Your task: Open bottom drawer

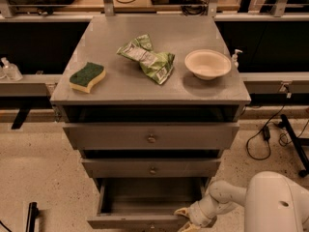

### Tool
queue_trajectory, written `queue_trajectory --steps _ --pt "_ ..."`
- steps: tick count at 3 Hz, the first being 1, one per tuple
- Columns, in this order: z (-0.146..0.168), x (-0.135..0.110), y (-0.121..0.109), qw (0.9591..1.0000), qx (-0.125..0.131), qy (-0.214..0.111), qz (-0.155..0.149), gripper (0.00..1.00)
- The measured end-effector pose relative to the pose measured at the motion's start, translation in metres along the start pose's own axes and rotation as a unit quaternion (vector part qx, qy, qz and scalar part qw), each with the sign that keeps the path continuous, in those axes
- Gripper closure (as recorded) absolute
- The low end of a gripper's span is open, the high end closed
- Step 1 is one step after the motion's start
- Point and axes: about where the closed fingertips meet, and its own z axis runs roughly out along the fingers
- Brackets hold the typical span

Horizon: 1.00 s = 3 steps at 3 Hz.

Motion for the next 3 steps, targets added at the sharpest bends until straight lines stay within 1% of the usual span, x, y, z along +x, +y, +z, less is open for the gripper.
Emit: queue_trajectory --steps 1,2,3 --pt "-0.0003 0.0001 -0.0006 1.0 0.0 0.0 0.0 0.88" --pt "-0.0003 0.0001 -0.0005 1.0 0.0 0.0 0.0 0.98" --pt "-0.0009 0.0 -0.0013 1.0 0.0 0.0 0.0 0.77"
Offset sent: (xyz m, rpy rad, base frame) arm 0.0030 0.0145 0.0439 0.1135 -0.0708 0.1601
